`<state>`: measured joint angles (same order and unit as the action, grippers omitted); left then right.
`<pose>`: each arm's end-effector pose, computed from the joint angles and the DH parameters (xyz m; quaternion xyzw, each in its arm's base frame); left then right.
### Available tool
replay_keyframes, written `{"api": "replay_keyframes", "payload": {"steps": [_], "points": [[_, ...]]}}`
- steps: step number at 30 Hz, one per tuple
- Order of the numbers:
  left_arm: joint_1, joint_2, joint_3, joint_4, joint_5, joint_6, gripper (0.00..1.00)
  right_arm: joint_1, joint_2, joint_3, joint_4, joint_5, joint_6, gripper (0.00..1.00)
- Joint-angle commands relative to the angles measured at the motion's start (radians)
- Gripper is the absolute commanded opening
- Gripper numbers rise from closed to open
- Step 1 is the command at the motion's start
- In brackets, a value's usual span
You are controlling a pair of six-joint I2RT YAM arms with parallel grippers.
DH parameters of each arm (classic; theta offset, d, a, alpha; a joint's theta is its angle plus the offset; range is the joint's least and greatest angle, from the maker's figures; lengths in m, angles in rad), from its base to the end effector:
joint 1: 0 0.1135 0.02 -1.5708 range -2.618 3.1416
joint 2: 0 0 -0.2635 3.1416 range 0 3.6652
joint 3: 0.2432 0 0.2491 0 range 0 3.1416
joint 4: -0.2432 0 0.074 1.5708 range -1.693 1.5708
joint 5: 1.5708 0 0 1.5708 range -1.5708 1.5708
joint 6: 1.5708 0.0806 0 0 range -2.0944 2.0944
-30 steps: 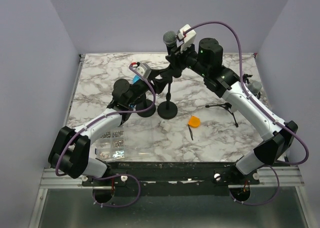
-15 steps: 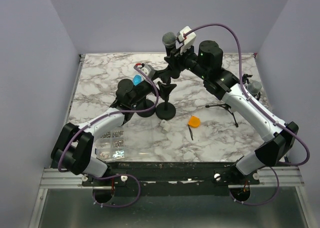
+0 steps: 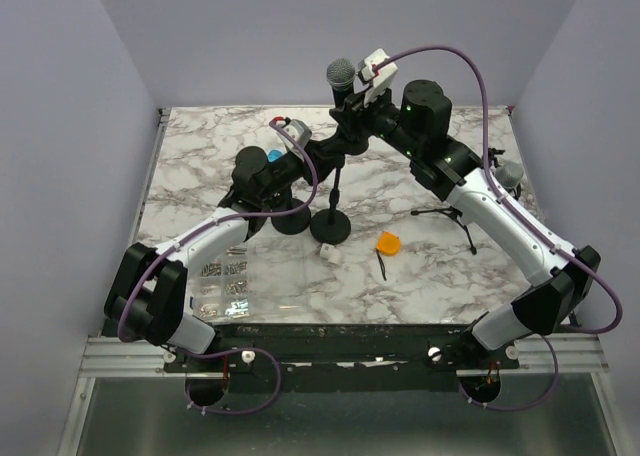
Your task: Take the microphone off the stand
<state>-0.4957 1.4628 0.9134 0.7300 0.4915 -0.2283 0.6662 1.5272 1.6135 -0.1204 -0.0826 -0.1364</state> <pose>0.3090 -0.2103 0.3264 0.2680 0.5908 -0.4095 0.6415 0.3091 0.2515 0.4521 -0.3070 0.6502 0.2104 0.6624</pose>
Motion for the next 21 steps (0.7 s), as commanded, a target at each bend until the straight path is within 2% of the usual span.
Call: {"api": "replay_keyframes", "payload": {"steps": [1,7,12,13,17,19,21], "points": [[0.001,0.013,0.022,-0.036,0.042,-0.002,0.00,0.010,-0.034,0.017,0.082,-0.025,0.035,0.01],[-0.001,0.002,0.012,-0.051,0.029,0.022,0.00,0.010,-0.043,0.081,0.171,0.099,0.084,0.01],[-0.001,0.005,0.017,-0.065,0.025,0.016,0.00,0.010,-0.122,0.069,0.307,0.409,0.102,0.01],[-0.001,0.005,0.023,-0.078,0.021,0.009,0.03,0.010,-0.140,0.053,0.341,0.471,0.083,0.01],[-0.001,-0.005,0.015,-0.070,-0.010,-0.029,0.39,0.008,-0.167,-0.036,0.419,0.699,-0.032,0.01],[-0.001,-0.016,-0.001,-0.050,-0.026,-0.040,0.53,0.005,-0.158,-0.092,0.441,0.785,-0.086,0.01],[-0.001,-0.027,-0.007,-0.048,-0.047,-0.047,0.63,-0.001,-0.145,-0.155,0.449,0.828,-0.105,0.01]]}}
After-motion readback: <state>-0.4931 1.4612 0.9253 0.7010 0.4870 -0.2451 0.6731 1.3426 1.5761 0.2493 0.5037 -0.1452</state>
